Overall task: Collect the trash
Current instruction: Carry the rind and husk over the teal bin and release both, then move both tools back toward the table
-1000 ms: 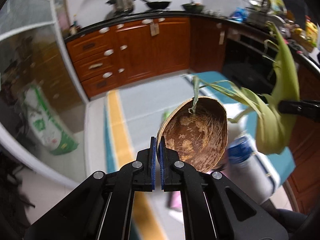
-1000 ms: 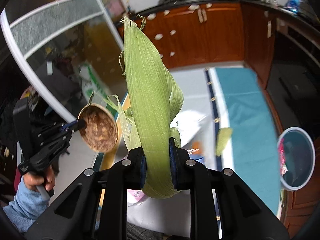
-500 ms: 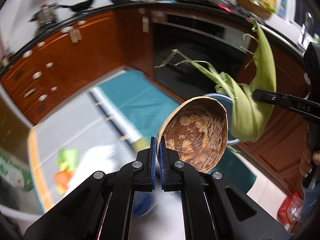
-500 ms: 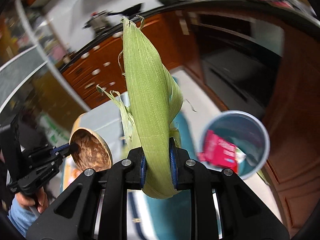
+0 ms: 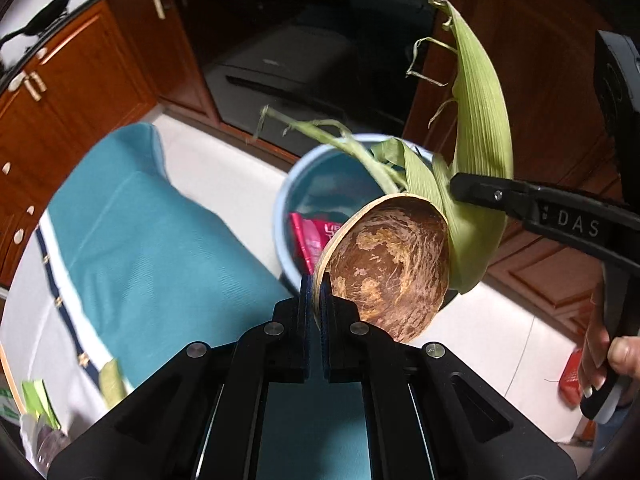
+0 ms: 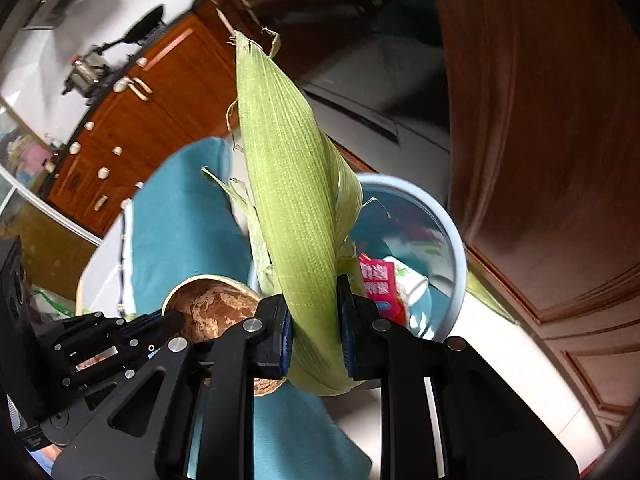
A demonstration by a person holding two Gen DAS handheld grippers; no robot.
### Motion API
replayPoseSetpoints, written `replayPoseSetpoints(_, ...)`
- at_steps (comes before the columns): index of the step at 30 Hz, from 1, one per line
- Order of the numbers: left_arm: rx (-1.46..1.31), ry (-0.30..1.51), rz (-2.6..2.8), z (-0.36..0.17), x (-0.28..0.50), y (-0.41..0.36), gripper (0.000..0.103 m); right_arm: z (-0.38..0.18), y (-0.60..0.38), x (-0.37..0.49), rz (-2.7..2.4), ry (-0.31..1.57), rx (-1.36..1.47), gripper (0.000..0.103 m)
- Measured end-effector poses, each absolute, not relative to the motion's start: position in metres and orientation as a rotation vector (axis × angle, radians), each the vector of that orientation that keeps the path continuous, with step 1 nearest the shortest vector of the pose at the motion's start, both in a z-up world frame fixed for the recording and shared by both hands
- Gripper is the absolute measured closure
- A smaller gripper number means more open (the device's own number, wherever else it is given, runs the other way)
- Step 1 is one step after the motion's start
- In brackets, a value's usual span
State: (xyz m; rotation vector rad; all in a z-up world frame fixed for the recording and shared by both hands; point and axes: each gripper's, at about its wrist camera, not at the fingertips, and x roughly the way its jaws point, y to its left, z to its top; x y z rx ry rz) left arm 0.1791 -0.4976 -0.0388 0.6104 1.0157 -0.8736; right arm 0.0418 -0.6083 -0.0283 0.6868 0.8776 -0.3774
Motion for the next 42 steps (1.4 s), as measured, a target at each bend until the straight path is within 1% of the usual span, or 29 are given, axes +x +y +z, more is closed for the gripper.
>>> replayPoseSetpoints(3,0.633,1.037,-0.873,-0.055,0.179,-0.506,0.099,-0.044,-0.617,0.041,-0.388,0.891,0.716,0.084)
replayPoseSetpoints(4,0.638,1.054,-0.874,-0.062,0.181,-0.509,0.098,-0.047,-0.619,0.041,-0.392,0.893,0.721,0.079)
replayPoseSetpoints(6,0.644,1.077,-0.872,-0.068,0.182,-0.511,0.097,-0.049,-0.618,0.043,-0.385,0.896,0.741,0.064)
replayPoseSetpoints(7,0.651,1.082,-0.871,-0.070,0.182,-0.513,0.090,-0.050,-0.619,0.043,-0.379,0.895,0.756,0.038)
replayPoseSetpoints(8,0.658,1.087,-0.871,-0.072,0.182,-0.513,0.081,-0.051,-0.621,0.041,-0.383,0.891,0.762,0.027)
replayPoseSetpoints(9,0.668,1.086,-0.861,-0.072,0.182,-0.513,0.053,-0.050,-0.621,0.040,-0.390,0.888,0.763,0.018)
replayPoseSetpoints(10,0.673,1.070,-0.849,-0.071,0.181,-0.514,0.034,-0.050,-0.620,0.040,-0.385,0.894,0.769,0.018)
replayPoseSetpoints(11,0.678,1.041,-0.837,-0.068,0.180,-0.513,0.030,-0.050,-0.619,0.038,-0.378,0.900,0.778,0.015)
replayPoseSetpoints(15,0.664,1.028,-0.848,-0.059,0.175,-0.512,0.026,-0.050,-0.614,0.034,-0.389,0.921,0.798,0.010)
replayPoseSetpoints(16,0.662,1.027,-0.849,-0.057,0.176,-0.510,0.023,-0.050,-0.612,0.033,-0.394,0.927,0.797,0.008)
replayPoseSetpoints(22,0.651,1.001,-0.859,-0.044,0.167,-0.494,0.011,-0.045,-0.603,0.028,-0.410,0.948,0.789,0.008)
replayPoseSetpoints(24,0.646,0.992,-0.866,-0.037,0.159,-0.486,0.009,-0.042,-0.598,0.026,-0.408,0.954,0.783,0.008)
replayPoseSetpoints(33,0.613,0.944,-0.878,-0.001,0.134,-0.458,0.007,-0.011,-0.568,0.016,-0.402,0.945,0.743,0.008)
replayPoseSetpoints(37,0.588,0.915,-0.873,0.018,0.128,-0.434,0.004,0.008,-0.545,0.016,-0.377,0.934,0.711,0.008)
replayPoseSetpoints(42,0.559,0.890,-0.848,0.032,0.126,-0.400,0.004,0.024,-0.510,0.025,-0.331,0.936,0.662,0.007)
